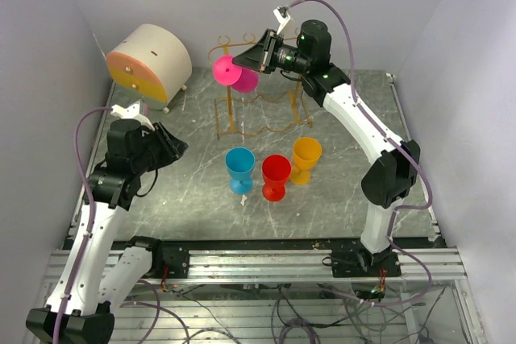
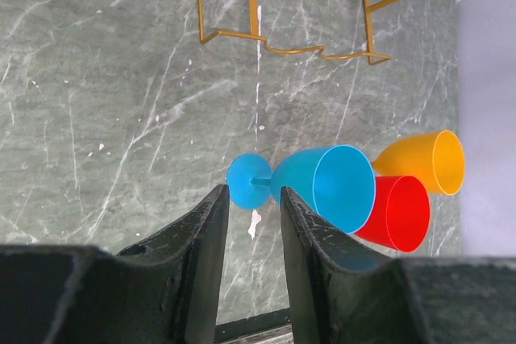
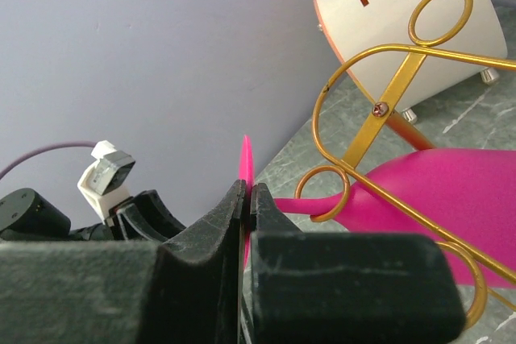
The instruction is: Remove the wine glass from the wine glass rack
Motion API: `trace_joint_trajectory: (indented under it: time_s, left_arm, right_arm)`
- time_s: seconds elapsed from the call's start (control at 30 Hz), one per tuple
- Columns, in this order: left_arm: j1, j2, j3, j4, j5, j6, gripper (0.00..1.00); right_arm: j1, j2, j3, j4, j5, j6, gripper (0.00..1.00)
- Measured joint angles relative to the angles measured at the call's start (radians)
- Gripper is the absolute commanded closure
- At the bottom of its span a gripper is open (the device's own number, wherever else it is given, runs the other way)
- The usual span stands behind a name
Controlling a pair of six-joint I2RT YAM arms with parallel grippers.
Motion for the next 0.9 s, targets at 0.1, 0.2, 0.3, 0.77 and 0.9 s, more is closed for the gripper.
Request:
trace_joint_trajectory:
  time_s: [0.1, 0.2, 0.3, 0.77, 0.9]
  left_arm:
    - [0.0, -0.007, 0.008, 0.0, 0.0, -0.003, 0.57]
    - [0.0, -0.01, 0.013, -0.005, 0.0, -0.004, 0.57]
    - [0.0, -0.013, 0.013, -0.011, 0.0, -0.003, 0.57]
    - [0.0, -0.021, 0.013, -0.023, 0.0, -0.003, 0.57]
    - [0.0, -0.021, 0.013, -0.023, 0.0, -0.003, 0.57]
  right_arm:
    - [0.0, 0.0, 0.0, -0.004, 0.0, -0.003, 1.0]
    - [0.0, 0.0, 0.0, -0.006, 0.0, -0.003, 1.0]
    - [0.0, 0.004, 0.002, -0.007, 0.0, -0.002, 1.0]
    - [-0.001, 0.099, 0.076, -0.063, -0.031, 0.02, 1.0]
    - [-0.001, 0.099, 0.076, -0.064, -0.041, 0.019, 1.0]
